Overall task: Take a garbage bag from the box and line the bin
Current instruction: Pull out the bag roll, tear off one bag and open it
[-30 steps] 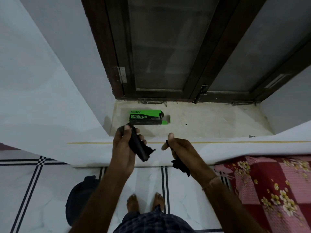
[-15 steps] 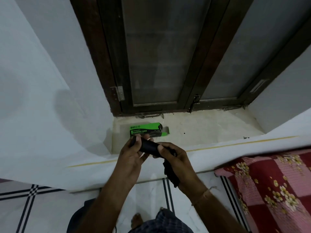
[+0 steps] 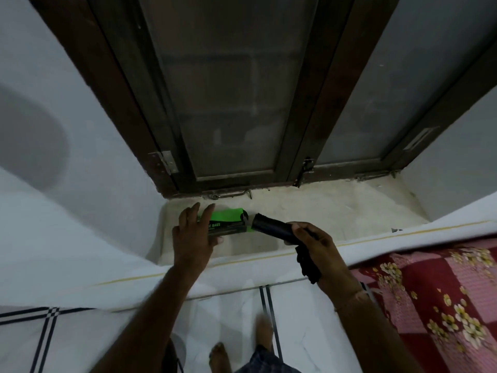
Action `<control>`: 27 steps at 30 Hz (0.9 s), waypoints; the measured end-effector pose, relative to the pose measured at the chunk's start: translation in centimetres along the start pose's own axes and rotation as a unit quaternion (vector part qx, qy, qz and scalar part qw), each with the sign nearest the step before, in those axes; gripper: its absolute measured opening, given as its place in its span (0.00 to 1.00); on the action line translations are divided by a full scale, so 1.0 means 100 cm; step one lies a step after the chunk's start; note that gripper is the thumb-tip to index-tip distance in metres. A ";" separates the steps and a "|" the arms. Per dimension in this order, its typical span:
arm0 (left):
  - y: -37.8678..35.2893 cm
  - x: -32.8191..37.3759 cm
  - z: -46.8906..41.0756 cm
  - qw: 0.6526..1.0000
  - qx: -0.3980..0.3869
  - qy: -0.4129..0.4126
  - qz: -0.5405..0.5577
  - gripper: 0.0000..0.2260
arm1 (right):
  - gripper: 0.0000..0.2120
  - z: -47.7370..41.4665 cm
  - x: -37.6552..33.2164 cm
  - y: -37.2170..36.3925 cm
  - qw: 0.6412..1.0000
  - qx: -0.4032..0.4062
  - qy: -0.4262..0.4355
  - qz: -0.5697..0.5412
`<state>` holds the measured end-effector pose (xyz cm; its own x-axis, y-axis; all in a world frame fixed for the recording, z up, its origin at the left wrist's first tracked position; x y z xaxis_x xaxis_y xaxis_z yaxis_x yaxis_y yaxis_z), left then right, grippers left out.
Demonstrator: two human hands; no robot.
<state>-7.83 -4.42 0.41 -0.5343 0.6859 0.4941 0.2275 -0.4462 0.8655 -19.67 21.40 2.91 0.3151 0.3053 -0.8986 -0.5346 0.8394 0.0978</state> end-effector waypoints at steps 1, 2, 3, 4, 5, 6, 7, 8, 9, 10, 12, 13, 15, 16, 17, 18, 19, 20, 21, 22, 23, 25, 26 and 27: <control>-0.004 -0.002 -0.004 1.000 -0.008 0.006 -0.002 0.38 | 0.12 -0.009 0.002 0.003 1.000 -0.013 -0.021 0.005; -0.004 -0.004 -0.004 1.000 -0.005 0.006 0.009 0.36 | 0.13 -0.015 0.004 0.002 0.999 -0.031 -0.042 0.012; -0.003 -0.005 -0.005 1.000 0.002 0.000 0.027 0.34 | 0.13 -0.020 0.004 0.001 0.996 -0.052 -0.064 0.020; -0.002 -0.005 -0.004 0.999 0.006 -0.005 0.049 0.31 | 0.13 -0.026 0.004 -0.001 0.993 -0.076 -0.084 0.035; -0.001 -0.004 -0.003 0.997 0.008 -0.014 0.073 0.30 | 0.13 -0.030 0.004 -0.004 0.989 -0.098 -0.100 0.055; 0.001 -0.002 -0.001 0.995 0.008 -0.022 0.094 0.29 | 0.13 -0.035 0.004 -0.007 0.983 -0.120 -0.115 0.075; 0.004 0.001 0.000 0.993 0.012 -0.030 0.114 0.28 | 0.14 -0.040 0.004 -0.009 0.978 -0.139 -0.129 0.091; 0.008 0.004 0.002 0.991 0.016 -0.040 0.130 0.28 | 0.15 -0.044 0.003 -0.011 0.973 -0.150 -0.140 0.103; 0.013 0.007 0.003 0.988 0.022 -0.051 0.141 0.28 | 0.15 -0.047 0.002 -0.011 0.970 -0.156 -0.147 0.112; 0.017 0.009 0.004 0.987 0.027 -0.055 0.146 0.27 | 0.15 -0.052 0.002 -0.011 0.969 -0.160 -0.149 0.116; 0.024 0.009 0.004 0.988 0.041 -0.045 0.144 0.27 | 0.16 -0.060 0.000 -0.011 0.968 -0.166 -0.148 0.117; 0.027 0.009 0.004 0.988 0.047 -0.038 0.145 0.27 | 0.16 -0.062 -0.001 -0.011 0.968 -0.166 -0.150 0.113; 0.032 0.006 0.006 0.987 0.055 -0.034 0.149 0.27 | 0.17 -0.065 -0.005 -0.011 0.966 -0.169 -0.158 0.114; 0.033 0.006 0.006 0.986 0.054 -0.037 0.154 0.26 | 0.17 -0.064 -0.008 -0.010 0.966 -0.168 -0.159 0.116; 0.033 0.005 0.007 0.985 0.048 -0.043 0.160 0.26 | 0.17 -0.065 -0.011 -0.010 0.968 -0.164 -0.153 0.113; 0.033 0.005 0.007 0.984 0.041 -0.051 0.168 0.26 | 0.16 -0.065 -0.014 -0.009 0.971 -0.160 -0.141 0.105; 0.032 0.005 0.007 0.982 0.036 -0.059 0.176 0.26 | 0.16 -0.066 -0.016 -0.009 0.975 -0.155 -0.127 0.092; 0.031 0.006 0.007 0.981 0.032 -0.064 0.182 0.25 | 0.16 -0.067 -0.017 -0.009 0.979 -0.151 -0.112 0.079; 0.030 0.007 0.007 0.980 0.032 -0.066 0.187 0.25 | 0.16 -0.066 -0.020 -0.009 0.982 -0.148 -0.095 0.069; 0.030 0.009 0.007 0.979 0.033 -0.068 0.192 0.24 | 0.16 -0.066 -0.021 -0.008 0.984 -0.148 -0.077 0.064; 0.030 0.011 0.007 0.977 0.033 -0.069 0.200 0.23 | 0.15 -0.064 -0.023 -0.008 0.985 -0.149 -0.057 0.062; 0.029 0.015 0.007 0.972 0.031 -0.068 0.221 0.23 | 0.13 -0.061 -0.029 -0.007 0.986 -0.151 -0.005 0.067; 0.030 0.017 0.008 0.970 0.030 -0.065 0.231 0.23 | 0.12 -0.060 -0.032 -0.008 0.985 -0.152 0.024 0.074; 0.030 0.020 0.008 0.968 0.029 -0.064 0.239 0.23 | 0.11 -0.059 -0.034 -0.008 0.983 -0.154 0.051 0.080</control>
<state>-7.62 -3.93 4.03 -0.2524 0.4752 0.8429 0.4723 -0.6998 0.5360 -24.92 17.00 3.39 0.1359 0.3629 -0.9219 -0.7887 0.6028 0.1210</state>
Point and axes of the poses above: each hand's wrist, its own z-axis away from the middle knuckle, its own y-axis out of the back of the hand, x = y × z, the point moved 7 cm from there along -z, towards the middle knuckle, and after that the axes turned 15 degrees about z, right-handed, at the moved point
